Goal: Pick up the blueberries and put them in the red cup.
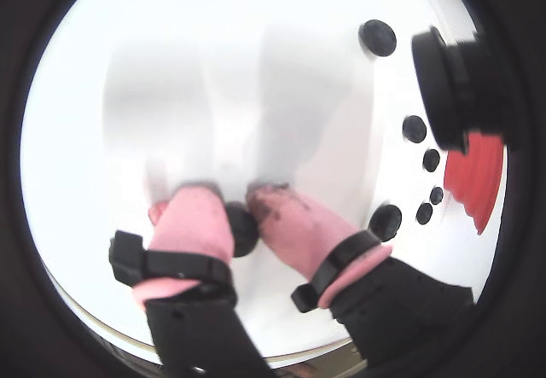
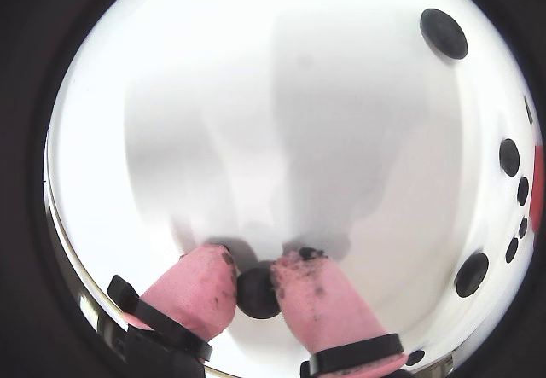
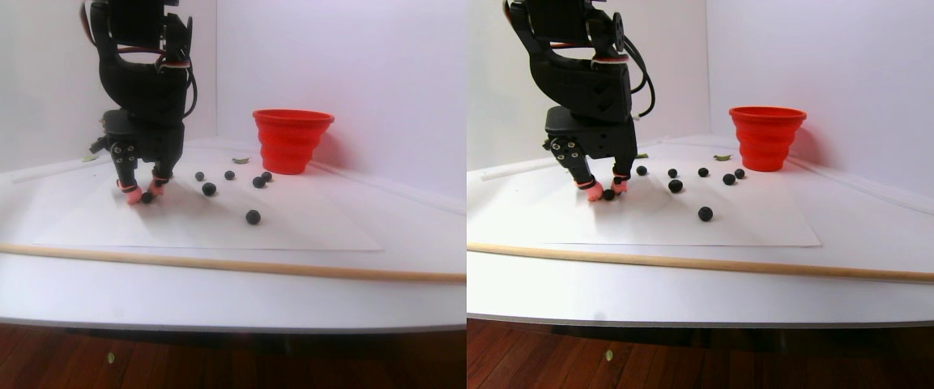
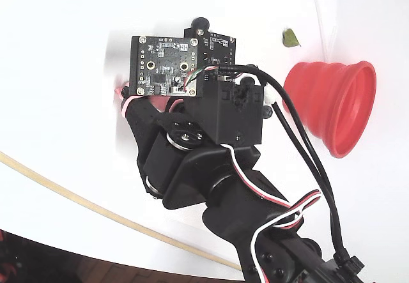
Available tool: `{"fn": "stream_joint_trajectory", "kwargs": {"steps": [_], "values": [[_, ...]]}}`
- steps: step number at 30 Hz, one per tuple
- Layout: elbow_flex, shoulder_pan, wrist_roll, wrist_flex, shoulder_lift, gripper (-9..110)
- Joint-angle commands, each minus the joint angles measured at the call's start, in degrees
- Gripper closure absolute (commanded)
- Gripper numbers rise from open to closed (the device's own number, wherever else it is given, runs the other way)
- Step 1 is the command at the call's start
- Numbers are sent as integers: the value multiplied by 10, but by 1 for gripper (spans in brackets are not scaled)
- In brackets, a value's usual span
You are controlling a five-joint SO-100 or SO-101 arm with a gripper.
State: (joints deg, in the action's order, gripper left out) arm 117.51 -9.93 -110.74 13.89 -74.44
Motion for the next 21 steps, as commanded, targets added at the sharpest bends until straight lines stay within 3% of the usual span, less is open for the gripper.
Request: {"fn": "stream_joint_trajectory", "kwargs": {"steps": [1, 21], "values": [[-10, -1, 7, -9, -56, 94], [11, 23, 4, -69, -168, 94]]}}
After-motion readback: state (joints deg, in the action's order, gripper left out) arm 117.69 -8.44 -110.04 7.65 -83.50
